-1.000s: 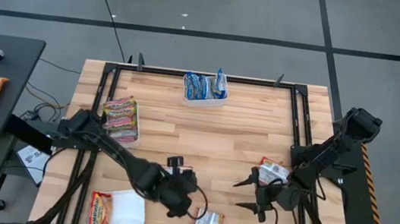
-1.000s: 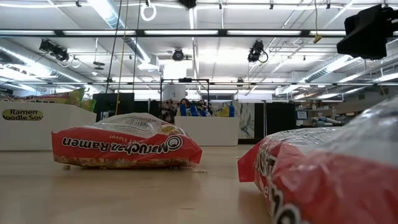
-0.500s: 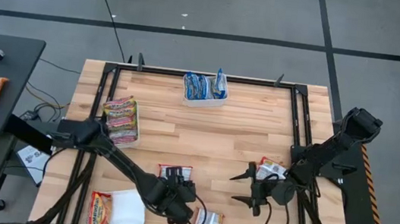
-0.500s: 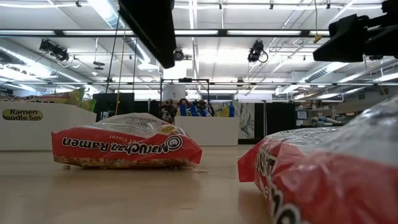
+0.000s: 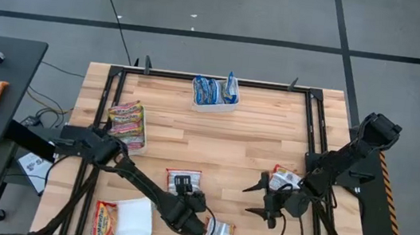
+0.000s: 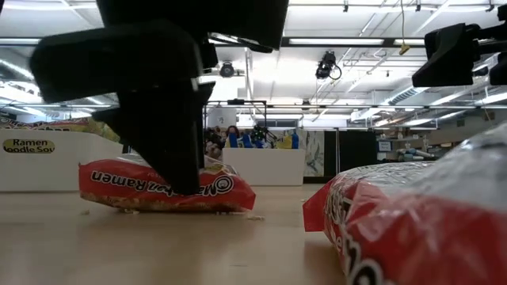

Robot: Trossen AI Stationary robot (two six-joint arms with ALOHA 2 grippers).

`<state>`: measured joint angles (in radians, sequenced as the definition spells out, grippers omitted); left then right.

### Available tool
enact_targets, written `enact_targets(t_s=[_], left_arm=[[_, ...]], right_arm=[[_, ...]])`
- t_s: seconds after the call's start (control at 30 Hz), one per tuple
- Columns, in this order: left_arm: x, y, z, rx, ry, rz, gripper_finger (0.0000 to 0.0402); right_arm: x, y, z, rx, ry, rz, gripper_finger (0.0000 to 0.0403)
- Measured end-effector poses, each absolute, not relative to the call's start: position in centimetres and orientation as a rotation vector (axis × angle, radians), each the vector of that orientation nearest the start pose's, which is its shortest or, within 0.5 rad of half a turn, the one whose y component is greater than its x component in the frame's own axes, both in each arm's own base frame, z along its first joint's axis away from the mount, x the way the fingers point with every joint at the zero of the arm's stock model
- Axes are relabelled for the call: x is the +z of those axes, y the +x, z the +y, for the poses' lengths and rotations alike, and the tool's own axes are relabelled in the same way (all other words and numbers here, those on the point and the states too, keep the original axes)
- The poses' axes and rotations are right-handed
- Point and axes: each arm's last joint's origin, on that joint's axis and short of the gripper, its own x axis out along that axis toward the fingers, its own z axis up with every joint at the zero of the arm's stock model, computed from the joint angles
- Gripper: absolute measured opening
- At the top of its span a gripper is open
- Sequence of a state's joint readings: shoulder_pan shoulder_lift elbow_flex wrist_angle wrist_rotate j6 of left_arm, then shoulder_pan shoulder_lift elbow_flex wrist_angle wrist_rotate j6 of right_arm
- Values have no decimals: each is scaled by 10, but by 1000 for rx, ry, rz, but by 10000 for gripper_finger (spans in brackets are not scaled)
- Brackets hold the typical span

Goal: Sort Maruchan noodles
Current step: Put the red noodle pack into the bottom white bin

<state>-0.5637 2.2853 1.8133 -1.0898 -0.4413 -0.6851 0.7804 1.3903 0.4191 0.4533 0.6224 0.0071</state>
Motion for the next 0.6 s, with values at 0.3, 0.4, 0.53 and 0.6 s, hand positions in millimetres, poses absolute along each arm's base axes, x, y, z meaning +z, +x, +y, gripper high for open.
enact_targets(t_s=[0.3,0.4,0.53,0.6], left_arm=[[152,380,-217,403,142,1288,119],[152,381,-216,418,147,1275,68],[152,381,-215,422,144,1270,11],[159,381,-214,405,114,1280,8]], right_arm=[[150,181,159,165,-328,395,308],[150,181,159,165,-328,395,308],[150,180,159,172,-328,396,308],[150,179,160,183,-328,396,308]])
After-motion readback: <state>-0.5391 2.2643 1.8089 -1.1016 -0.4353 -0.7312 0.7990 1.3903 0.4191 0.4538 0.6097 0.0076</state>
